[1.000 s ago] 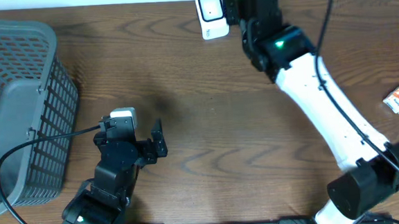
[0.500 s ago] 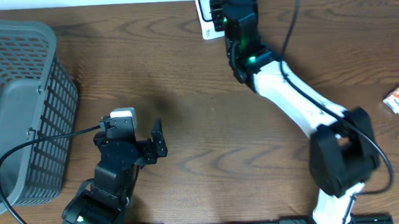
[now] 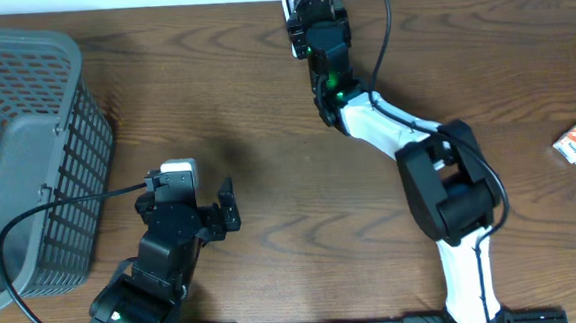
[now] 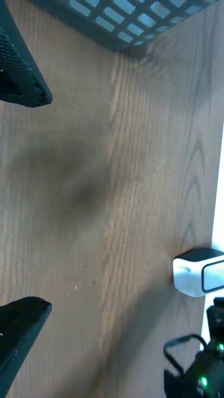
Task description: Scan the item barcode
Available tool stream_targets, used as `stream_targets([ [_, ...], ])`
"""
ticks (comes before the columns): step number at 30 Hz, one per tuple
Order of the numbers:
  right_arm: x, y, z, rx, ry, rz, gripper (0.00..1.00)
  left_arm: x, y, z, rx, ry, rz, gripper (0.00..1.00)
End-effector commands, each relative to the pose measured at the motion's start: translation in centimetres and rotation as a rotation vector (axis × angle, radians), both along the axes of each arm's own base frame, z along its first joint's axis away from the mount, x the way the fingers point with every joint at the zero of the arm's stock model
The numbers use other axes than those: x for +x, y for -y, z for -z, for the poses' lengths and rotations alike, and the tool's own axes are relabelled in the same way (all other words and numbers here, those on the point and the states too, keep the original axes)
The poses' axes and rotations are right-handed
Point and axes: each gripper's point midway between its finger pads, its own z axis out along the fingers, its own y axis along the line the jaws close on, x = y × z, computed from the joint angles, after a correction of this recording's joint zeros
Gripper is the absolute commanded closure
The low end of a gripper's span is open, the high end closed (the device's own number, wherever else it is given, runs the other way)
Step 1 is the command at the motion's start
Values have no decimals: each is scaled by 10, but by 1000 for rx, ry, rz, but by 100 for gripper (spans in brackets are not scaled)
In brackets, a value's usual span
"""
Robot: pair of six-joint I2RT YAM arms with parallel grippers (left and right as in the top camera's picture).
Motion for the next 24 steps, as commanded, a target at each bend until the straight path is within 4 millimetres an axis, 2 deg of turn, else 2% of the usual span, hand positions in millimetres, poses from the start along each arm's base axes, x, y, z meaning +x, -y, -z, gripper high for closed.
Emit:
stream_targets([
  [1, 19, -8, 2, -2, 32, -12, 52, 0, -3, 0, 18, 2, -8, 2],
  [5, 35, -9, 15, 0, 37, 3, 52, 0, -3, 0, 19, 2, -8, 2],
  [9, 46, -9, 15, -1, 56, 24, 53, 0, -3, 0, 19, 2, -8, 2],
  [15, 49, -8, 12, 4, 65, 26, 53, 0, -3, 0, 19, 2, -8, 2],
  [24, 49, 14, 14, -26, 36, 125, 52, 0, -3, 0, 19, 2, -8, 2],
])
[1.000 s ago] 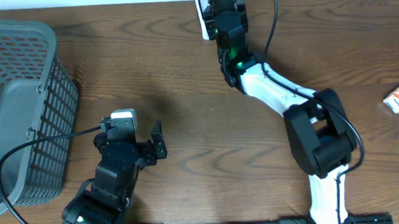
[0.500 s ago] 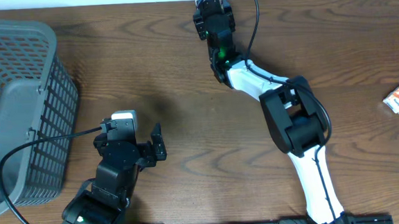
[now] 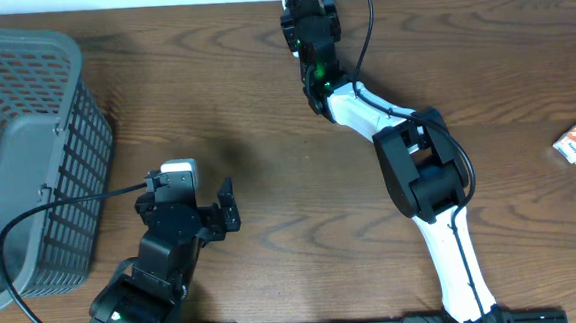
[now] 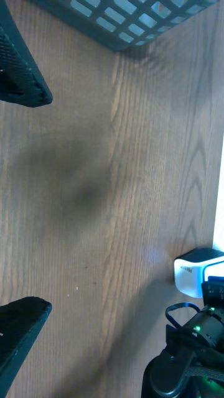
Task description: Scan the item barcode
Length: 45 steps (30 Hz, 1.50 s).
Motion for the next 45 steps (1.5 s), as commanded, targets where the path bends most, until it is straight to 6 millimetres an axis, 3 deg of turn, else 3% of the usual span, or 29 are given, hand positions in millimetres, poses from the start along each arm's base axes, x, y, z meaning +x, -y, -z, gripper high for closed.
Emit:
stream_targets([
  [1, 4, 21, -27, -7, 32, 93, 52, 1, -3, -1, 17, 6, -8, 2],
  [7, -23, 27, -58, -56, -124, 95, 59, 1, -3, -1, 17, 5, -8, 2],
  [12, -68, 54, -101, -17, -269, 134, 59, 1, -3, -1, 17, 6, -8, 2],
  [17, -133, 93, -129, 66, -477, 124, 56, 1, -3, -1, 17, 6, -8, 2],
  [22, -181, 162, -131, 211, -651, 238, 56, 1, -3, -1, 17, 6, -8, 2],
  [25, -193, 211, -119, 284, -729, 331, 54, 1, -3, -1, 17, 6, -8, 2],
  [30, -202, 286, -76, 439, -859, 466, 52, 1, -3, -1, 17, 6, -8, 2],
  [35, -208, 335, -24, 536, -974, 587, 51, 1, -3, -1, 17, 6, -8, 2],
  [41, -206, 387, 43, 517, -1052, 745, 45, 1, -3, -1, 17, 5, -8, 2],
  [45, -212, 414, 83, 539, -1105, 812, 45, 1, -3, -1, 17, 6, -8, 2],
])
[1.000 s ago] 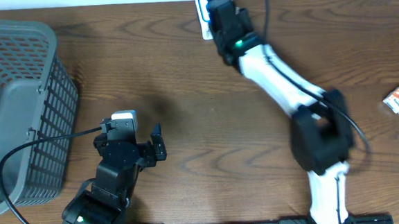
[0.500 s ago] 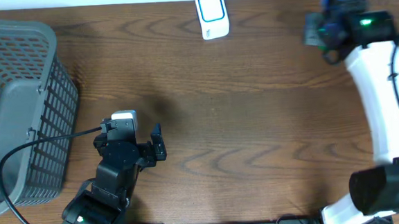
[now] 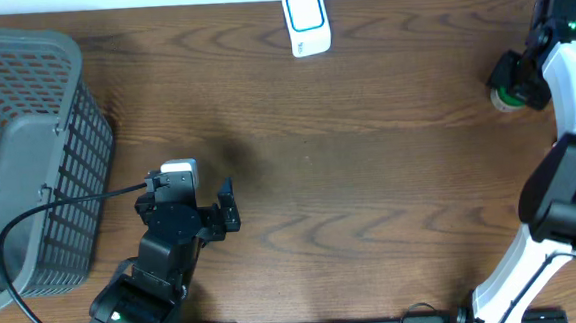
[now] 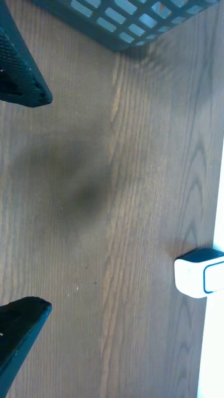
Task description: Scan the item barcode
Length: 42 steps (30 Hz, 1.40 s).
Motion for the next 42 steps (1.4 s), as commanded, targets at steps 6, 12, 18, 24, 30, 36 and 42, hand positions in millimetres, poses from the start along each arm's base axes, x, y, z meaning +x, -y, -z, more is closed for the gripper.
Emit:
stream_targets([
  [6, -24, 65, 44, -2, -61, 161, 45, 1, -3, -1, 17, 7, -8, 2],
  [12, -31, 100, 43, 22, 5, 257, 1, 1, -3, -1, 17, 7, -8, 2],
  [18, -19, 113, 26, 67, 90, 251, 1, 1, -3, -1, 17, 7, -8, 2],
  [24, 9, 122, -110, 27, 261, 228, 1, 1, -3, -1, 17, 7, -8, 2],
  [30, 13, 68, -240, 130, 525, -5, 1, 1, -3, -1, 17, 7, -8, 2],
  [36, -3, -60, -324, 394, 764, -516, 1, 1, -3, -1, 17, 7, -8, 2],
  [42, -16, -138, -359, 327, 802, -695, 1, 1, -3, -1, 17, 7, -8, 2],
])
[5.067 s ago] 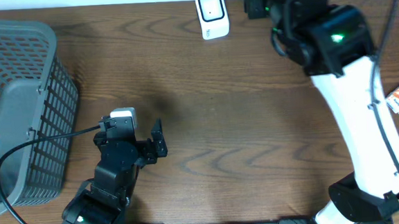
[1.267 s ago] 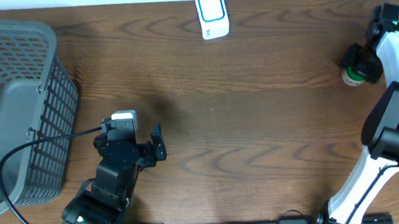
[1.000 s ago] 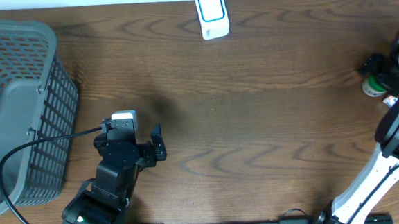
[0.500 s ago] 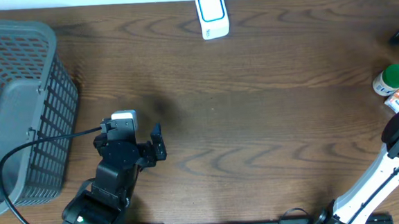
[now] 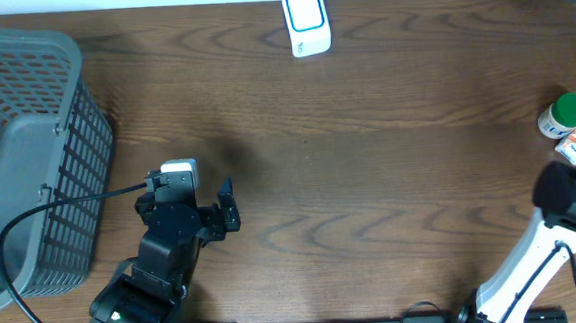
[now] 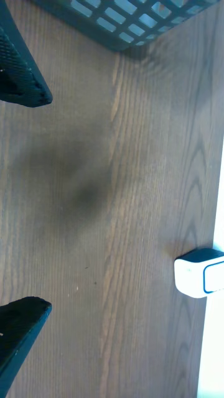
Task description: Scan the item barcode
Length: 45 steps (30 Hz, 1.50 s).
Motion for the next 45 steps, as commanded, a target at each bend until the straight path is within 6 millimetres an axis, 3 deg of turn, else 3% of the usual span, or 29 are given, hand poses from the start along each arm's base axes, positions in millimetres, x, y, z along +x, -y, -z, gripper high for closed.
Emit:
stream_targets([
  [1, -15, -65, -33, -57, 114, -171, 1, 1, -3, -1, 16, 7, -8, 2],
  [9, -26, -147, -30, -177, 72, -220, 1, 1, -3, -1, 16, 7, -8, 2],
  [14, -33, -180, -28, -202, 79, -292, 1, 1, -3, -1, 16, 7, -8, 2],
  [20, -33, -184, -27, -220, 79, -293, 1, 1, -3, -1, 16, 7, -8, 2],
  [24, -38, -196, -29, -267, 126, -386, 1, 1, -3, -1, 16, 7, -8, 2],
  [31, -79, -217, -63, -500, 308, -485, 1, 1, -3, -1, 16, 7, -8, 2],
  [38, -124, -200, -103, -664, 420, -377, 1, 1, -3, -1, 16, 7, -8, 2],
  [41, -140, -192, -112, -661, 434, -367, 1, 1, -3, -1, 16, 7, -8, 2],
  [45, -145, -177, -115, -660, 426, -334, 1, 1, -3, -1, 16, 7, -8, 2],
])
